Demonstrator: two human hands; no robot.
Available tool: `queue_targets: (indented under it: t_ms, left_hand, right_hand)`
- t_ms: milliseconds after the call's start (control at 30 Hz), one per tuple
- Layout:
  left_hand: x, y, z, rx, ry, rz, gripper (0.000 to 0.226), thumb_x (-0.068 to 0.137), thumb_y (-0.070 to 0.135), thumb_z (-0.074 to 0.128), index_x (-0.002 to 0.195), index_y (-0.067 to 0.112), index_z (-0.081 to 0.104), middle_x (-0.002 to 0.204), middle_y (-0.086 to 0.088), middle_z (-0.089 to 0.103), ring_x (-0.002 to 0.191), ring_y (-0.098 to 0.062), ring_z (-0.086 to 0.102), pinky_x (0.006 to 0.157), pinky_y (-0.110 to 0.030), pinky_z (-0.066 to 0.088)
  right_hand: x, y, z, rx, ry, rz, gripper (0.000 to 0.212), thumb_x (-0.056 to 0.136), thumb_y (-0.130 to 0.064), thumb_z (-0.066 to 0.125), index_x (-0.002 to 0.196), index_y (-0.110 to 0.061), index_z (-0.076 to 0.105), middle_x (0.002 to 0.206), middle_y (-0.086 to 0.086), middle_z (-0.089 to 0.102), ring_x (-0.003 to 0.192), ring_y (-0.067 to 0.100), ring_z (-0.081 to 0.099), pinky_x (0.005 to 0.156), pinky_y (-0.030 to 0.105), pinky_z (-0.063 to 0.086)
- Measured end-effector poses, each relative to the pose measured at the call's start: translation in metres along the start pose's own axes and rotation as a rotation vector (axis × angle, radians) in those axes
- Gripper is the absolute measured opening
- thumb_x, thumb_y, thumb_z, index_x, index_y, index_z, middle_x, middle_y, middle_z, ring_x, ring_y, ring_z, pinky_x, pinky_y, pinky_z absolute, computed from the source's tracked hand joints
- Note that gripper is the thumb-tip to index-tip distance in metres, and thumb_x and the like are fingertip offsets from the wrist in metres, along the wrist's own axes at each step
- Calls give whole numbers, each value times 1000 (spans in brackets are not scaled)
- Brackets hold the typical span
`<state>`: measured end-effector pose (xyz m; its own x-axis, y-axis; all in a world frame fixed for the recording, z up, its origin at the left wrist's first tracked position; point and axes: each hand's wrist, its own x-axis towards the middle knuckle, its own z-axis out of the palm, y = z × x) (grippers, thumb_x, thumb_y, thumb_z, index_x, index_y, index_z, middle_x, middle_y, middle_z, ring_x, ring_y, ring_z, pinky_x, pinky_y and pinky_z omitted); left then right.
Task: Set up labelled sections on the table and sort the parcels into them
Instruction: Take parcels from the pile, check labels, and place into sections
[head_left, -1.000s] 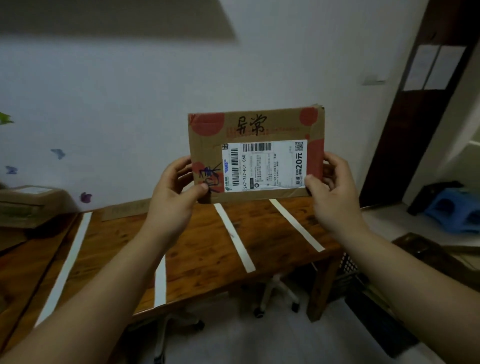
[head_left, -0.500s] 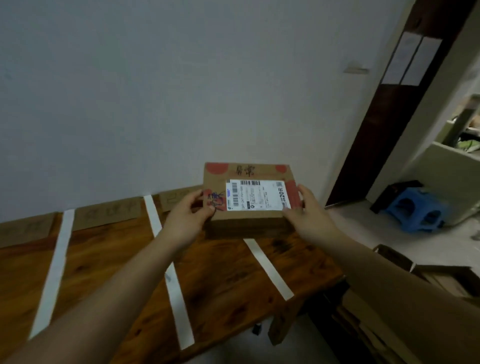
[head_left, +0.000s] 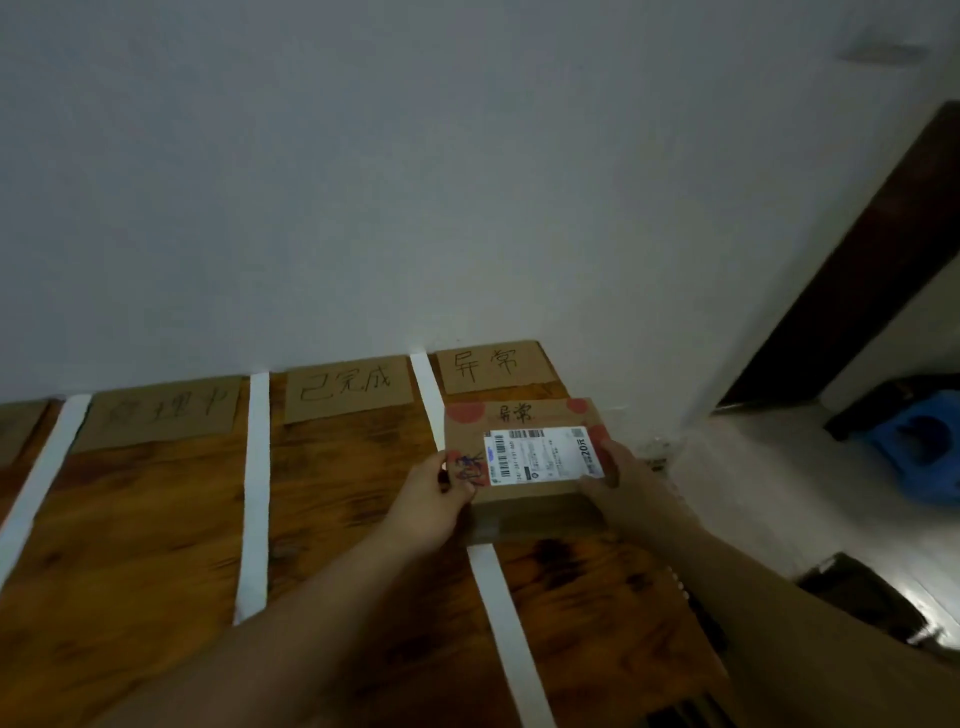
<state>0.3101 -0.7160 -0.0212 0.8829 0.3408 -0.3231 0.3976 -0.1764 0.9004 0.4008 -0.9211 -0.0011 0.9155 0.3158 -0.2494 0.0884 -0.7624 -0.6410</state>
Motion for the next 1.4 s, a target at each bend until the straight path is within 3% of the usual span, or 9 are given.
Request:
queue_targets:
  t_ms: [100, 167, 333, 533, 667, 833, 1000, 1100, 1400]
  left_hand:
    - [21, 9, 30, 4, 57, -38, 45, 95, 19, 51, 139, 23, 40, 135, 1, 49, 115, -12, 50, 72, -14, 45]
    - [34, 14, 47, 1, 104, -74, 44, 96, 17, 51, 138, 22, 41, 133, 0, 51, 112, -14, 51, 72, -15, 46]
    - [53, 19, 73, 0, 173, -129, 45, 96, 10, 48, 140, 17, 40, 125, 2, 55, 105, -9, 49, 85, -20, 45]
    - [75, 9, 80, 25, 247, -160, 55, 98, 12, 46, 147, 24, 26, 142, 0, 45, 116, -9, 47, 73, -10, 44]
    - [88, 12, 77, 82, 269, -178, 55, 99, 12, 45, 148, 24, 25, 145, 1, 43, 127, -15, 45, 83, -14, 42]
    - [102, 9, 73, 91, 272, -202, 55, 99, 13, 44, 149, 25, 23, 143, 2, 44, 90, 5, 51, 56, -6, 41]
    - [112, 10, 69, 130, 274, -210, 55, 98, 12, 44, 148, 27, 25, 144, 3, 44, 129, -16, 45, 85, -18, 44]
    - [118, 11, 66, 147, 257, -227, 55, 98, 11, 44, 147, 27, 25, 142, 3, 46, 129, -17, 45, 81, -15, 44]
    - [107, 29, 47, 284, 241, -231, 61, 94, 32, 52, 147, 36, 21, 151, 4, 32, 138, -22, 33, 109, -42, 36]
  right_hand:
    - [41, 26, -17, -12, -69, -73, 62, 94, -23, 59, 149, -19, 29, 138, 0, 52, 94, 0, 56, 70, 8, 49]
    - [64, 42, -24, -2, -117, -129, 57, 93, -24, 61, 144, -25, 36, 132, -5, 56, 83, -6, 54, 55, 5, 44]
    - [103, 69, -26, 15, -202, -112, 56, 89, -42, 60, 139, -40, 34, 135, -2, 46, 116, 15, 52, 94, 29, 46]
    - [130, 76, -20, -24, -215, -164, 58, 93, -41, 55, 143, -37, 26, 138, 2, 36, 122, 20, 45, 93, 30, 39]
    - [144, 72, -17, -15, -228, -162, 59, 93, -43, 55, 143, -37, 24, 138, 3, 34, 122, 23, 46, 99, 34, 40]
    - [157, 70, -16, -1, -225, -182, 61, 92, -44, 56, 143, -38, 25, 139, 0, 34, 125, 20, 43, 101, 34, 40]
    - [166, 68, -19, 8, -224, -192, 62, 91, -46, 57, 143, -39, 25, 141, -1, 34, 125, 20, 44, 100, 34, 40]
    - [173, 65, -19, -12, -225, -187, 61, 90, -47, 57, 142, -39, 26, 139, -1, 35, 123, 18, 45, 97, 32, 41]
    - [169, 47, -29, -206, -178, -238, 69, 87, -59, 51, 145, -37, 21, 147, 4, 24, 136, 26, 25, 110, 43, 31]
